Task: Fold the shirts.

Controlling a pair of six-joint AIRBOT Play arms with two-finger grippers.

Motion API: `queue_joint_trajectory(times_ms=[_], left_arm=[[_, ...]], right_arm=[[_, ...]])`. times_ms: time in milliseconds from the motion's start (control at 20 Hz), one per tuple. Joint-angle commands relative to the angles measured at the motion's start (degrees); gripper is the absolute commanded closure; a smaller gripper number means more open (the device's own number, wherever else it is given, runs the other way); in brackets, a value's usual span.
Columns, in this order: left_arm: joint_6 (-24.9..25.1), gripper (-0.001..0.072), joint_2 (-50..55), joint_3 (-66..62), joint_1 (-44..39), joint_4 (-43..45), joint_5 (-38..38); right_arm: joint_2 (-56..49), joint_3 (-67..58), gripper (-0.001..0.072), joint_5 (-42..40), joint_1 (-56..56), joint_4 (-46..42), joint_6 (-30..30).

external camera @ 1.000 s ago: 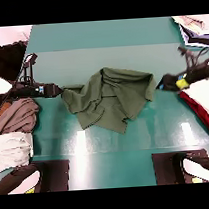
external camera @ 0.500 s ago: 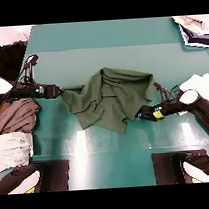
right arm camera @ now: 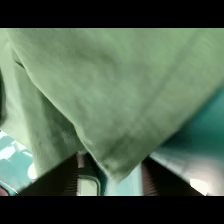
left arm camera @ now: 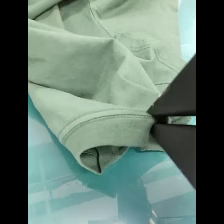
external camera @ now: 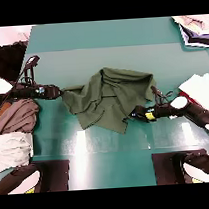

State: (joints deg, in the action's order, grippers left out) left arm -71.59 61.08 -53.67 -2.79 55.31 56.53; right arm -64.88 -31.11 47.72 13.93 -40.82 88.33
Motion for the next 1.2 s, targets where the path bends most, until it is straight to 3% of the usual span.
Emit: queue_joint_trajectory(times_ms=[0, 100, 350, 400, 450, 650, 800, 900, 1000, 1050, 1100, 1150], left_arm=[[0.02, 0.0678, 0.04, 0.0, -0.02, 0.04, 0.07], [0.02, 0.0677, 0.04, -0.02, -0.02, 0.04, -0.17], [0.04, 0.0671, 0.04, -2.08, -0.02, 0.55, -4.31], [-0.04, 0.0491, 0.04, -2.58, -0.02, 1.09, -5.31], [-0.55, 0.04, 0.04, -3.19, -0.02, 1.84, -6.36], [-0.63, 0.0399, 0.04, -6.84, 5.2, 0.94, -5.86], [0.57, 0.0398, 0.13, -7.72, 12.66, -4.52, 3.08], [2.27, 0.0397, 0.15, -5.44, 14.14, -4.5, 10.71], [2.93, 0.0397, 0.15, 0.46, 14.12, -5.62, 13.03], [2.93, 0.0359, 0.15, 4.76, 14.12, -7.72, 12.48], [2.89, 0.0195, 0.15, 9.16, 14.12, -10.38, 11.37], [2.95, 0.0151, 0.15, 13.92, 14.12, -13.27, 9.73]], right_arm=[[-3.72, -3.52, 0.0503, -0.61, 2.03, 0.11, -1.42], [-3.93, -5.01, 0.0698, -0.61, 2.73, 0.02, -2.1], [-3.82, -7.17, 0.0698, 3.76, 1.11, -4.87, -1.92], [-3.82, -7.15, 0.0698, 4.74, 0.48, -4.92, -1.92], [-3.82, -7.15, 0.0698, 5.49, -0.07, -4.96, -1.95], [-3.82, -7.15, 0.0698, 6.91, -0.59, -5.92, -2.08], [-3.82, -7.15, 0.0698, 6.88, -0.59, -5.9, -2.21], [-3.82, -7.15, 0.0698, 6.88, -0.59, -5.9, -2.51], [-3.82, -7.15, 0.0698, 6.64, -0.59, -5.9, -2.51], [-3.82, -7.15, 0.0698, 6.71, -0.59, -5.9, -2.51], [-3.82, -7.15, 0.0698, 6.64, -0.59, -5.9, -2.51], [-3.82, -7.15, 0.0698, 6.67, -0.59, -5.9, -2.51]])
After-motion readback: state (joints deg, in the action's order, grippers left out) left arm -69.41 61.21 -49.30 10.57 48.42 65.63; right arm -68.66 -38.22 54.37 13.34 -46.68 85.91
